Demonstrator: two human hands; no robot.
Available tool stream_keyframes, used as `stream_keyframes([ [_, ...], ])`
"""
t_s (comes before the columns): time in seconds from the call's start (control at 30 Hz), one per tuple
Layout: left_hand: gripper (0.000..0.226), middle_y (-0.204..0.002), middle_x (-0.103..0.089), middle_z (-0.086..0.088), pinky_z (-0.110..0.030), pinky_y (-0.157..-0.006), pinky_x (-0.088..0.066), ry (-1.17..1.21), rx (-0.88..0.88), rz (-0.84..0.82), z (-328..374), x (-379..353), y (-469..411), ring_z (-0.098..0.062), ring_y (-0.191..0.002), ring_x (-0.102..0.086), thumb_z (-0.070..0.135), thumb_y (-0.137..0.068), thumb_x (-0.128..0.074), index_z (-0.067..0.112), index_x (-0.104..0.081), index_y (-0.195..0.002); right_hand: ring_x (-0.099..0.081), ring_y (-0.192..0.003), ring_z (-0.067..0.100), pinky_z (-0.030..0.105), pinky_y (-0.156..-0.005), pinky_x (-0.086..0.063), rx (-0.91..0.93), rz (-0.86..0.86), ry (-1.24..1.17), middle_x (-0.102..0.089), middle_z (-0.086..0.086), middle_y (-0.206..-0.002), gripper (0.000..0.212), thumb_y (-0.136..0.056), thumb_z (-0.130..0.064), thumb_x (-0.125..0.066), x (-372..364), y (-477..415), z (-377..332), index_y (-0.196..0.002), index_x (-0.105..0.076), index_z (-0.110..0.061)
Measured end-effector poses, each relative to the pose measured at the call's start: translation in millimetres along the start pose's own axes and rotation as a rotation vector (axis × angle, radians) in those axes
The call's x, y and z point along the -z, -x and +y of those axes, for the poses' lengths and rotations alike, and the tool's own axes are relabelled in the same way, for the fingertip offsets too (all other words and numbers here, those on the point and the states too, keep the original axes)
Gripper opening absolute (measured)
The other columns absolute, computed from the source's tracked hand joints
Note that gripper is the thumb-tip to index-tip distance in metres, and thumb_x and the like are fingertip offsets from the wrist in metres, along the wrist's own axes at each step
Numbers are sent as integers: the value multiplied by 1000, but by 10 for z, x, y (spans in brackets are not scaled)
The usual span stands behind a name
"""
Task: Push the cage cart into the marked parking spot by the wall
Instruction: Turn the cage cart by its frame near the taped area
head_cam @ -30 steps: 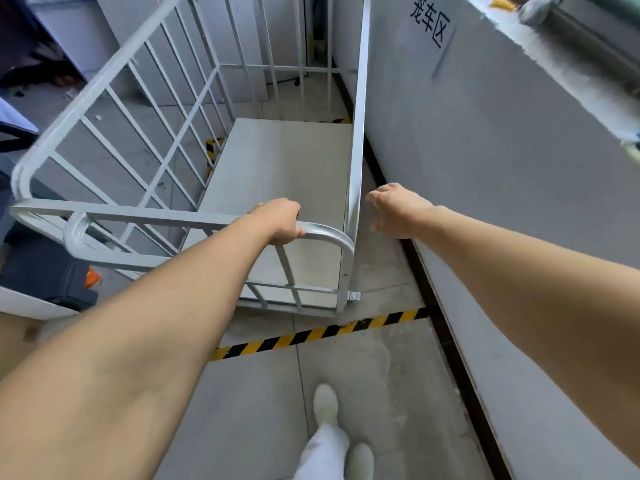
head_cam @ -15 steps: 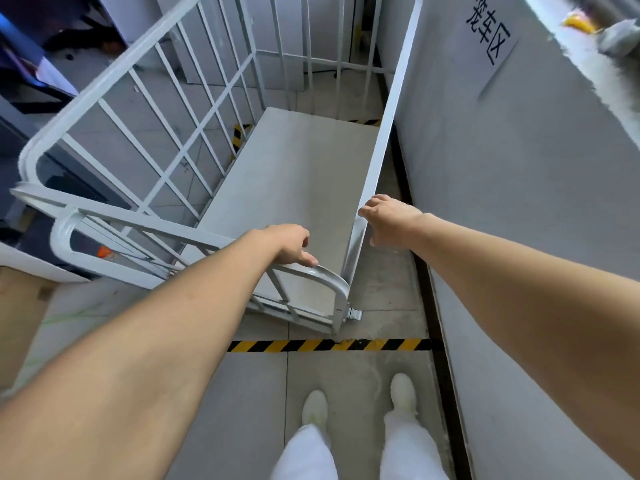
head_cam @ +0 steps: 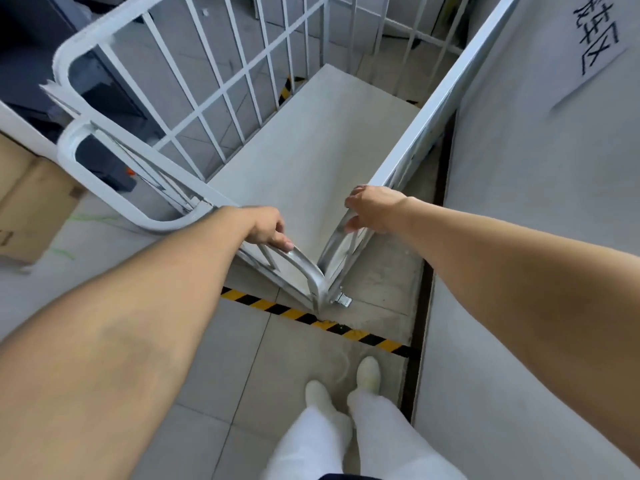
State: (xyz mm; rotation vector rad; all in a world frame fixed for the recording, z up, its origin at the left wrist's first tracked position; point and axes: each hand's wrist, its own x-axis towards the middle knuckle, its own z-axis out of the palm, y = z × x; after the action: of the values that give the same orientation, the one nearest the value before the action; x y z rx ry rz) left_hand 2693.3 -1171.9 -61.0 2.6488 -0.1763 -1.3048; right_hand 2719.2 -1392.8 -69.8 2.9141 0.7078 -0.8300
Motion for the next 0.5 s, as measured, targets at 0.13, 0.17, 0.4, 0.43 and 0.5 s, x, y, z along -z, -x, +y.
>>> stream_keyframes([
  [0.13, 42, -113, -69, -1, -40, -104, -42, -10, 0, 40, -99, -34, -45, -25, -117, -53, 59, -83, -61, 24, -72, -103, -51, -122, 27, 37, -95, -47, -16, -12, 9, -56, 9, -125, 52, -89, -47, -58, -12, -41, 5, -125, -57, -9],
  [0.17, 41, -113, -68, 1, -41, -107, -40, -1, -3, 60, -128, -54, -62, -24, -120, -49, 61, -82, -61, 27, -72, -101, -50, -122, 27, 37, -95, -47, -19, -12, 9, -56, 9, -126, 52, -90, -47, -58, -12, -39, 12, -125, -56, -9],
  [0.4, 41, -122, -61, -4, -43, -111, -35, 31, -16, 138, -167, -132, -64, -25, -129, -37, 65, -82, -57, 32, -71, -101, -54, -117, 34, 40, -94, -49, -80, -54, 27, -54, 12, -130, 55, -89, -46, -60, 17, -15, -56, -129, -54, -9],
  [0.43, 40, -122, -60, -4, -42, -111, -35, 30, -21, 144, -166, -140, -64, -26, -129, -36, 64, -82, -56, 32, -70, -101, -54, -117, 34, 40, -94, -49, -86, -58, 30, -54, 12, -130, 55, -89, -46, -60, 19, -14, -66, -129, -53, -9],
  [0.5, 41, -123, -60, -5, -41, -111, -35, 23, -27, 157, -167, -157, -66, -26, -129, -35, 64, -83, -56, 31, -70, -103, -55, -117, 34, 39, -94, -48, -95, -68, 36, -55, 12, -130, 54, -90, -45, -59, 24, -11, -78, -129, -53, -8],
])
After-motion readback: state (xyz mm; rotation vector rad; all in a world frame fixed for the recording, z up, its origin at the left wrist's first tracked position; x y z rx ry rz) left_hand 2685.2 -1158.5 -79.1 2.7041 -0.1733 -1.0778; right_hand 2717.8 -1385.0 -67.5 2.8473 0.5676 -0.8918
